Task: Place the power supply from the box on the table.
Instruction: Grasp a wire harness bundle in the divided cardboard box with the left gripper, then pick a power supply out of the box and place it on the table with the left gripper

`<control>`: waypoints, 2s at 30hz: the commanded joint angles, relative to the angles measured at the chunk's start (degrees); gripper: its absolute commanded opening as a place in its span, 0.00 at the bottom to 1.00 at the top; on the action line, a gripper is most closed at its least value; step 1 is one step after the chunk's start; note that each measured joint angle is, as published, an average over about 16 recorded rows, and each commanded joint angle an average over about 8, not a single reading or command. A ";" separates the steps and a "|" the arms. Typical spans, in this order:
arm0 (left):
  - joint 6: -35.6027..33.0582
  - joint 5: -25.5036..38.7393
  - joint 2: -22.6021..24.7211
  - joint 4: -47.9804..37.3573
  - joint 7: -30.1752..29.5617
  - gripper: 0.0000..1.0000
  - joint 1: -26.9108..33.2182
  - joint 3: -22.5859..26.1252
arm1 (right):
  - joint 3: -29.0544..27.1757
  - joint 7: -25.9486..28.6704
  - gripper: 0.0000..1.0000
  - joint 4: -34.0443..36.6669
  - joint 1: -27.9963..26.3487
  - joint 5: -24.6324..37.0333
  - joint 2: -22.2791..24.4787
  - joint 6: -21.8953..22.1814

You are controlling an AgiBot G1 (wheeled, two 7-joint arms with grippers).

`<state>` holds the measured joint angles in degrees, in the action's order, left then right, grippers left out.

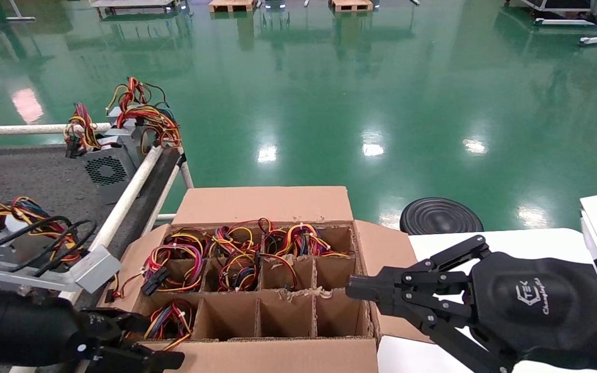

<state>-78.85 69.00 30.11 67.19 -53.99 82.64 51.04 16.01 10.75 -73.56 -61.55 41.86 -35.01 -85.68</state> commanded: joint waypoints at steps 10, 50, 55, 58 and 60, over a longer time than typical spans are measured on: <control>1.52 -1.42 -0.52 0.61 -0.58 0.00 -1.56 -0.70 | 0.00 0.00 0.00 0.00 0.00 0.00 0.00 0.00; 6.24 -3.74 -3.35 2.91 -3.01 0.00 -6.07 -1.86 | 0.00 0.00 0.00 0.00 0.00 0.00 0.00 0.00; 6.93 -3.90 -3.72 3.34 -3.11 0.00 -6.62 -2.03 | 0.00 0.00 0.00 0.00 0.00 0.00 0.00 0.00; 7.32 -3.98 -3.92 3.57 -3.17 0.00 -6.91 -2.12 | 0.00 0.00 0.00 0.00 0.00 0.00 0.00 0.00; 7.56 -4.02 -4.03 3.72 -3.21 0.00 -7.08 -2.17 | 0.00 0.00 0.00 0.00 0.00 0.00 0.00 0.00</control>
<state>-71.31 64.97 26.09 70.90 -57.19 75.58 48.87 16.01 10.75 -73.56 -61.55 41.86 -35.01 -85.68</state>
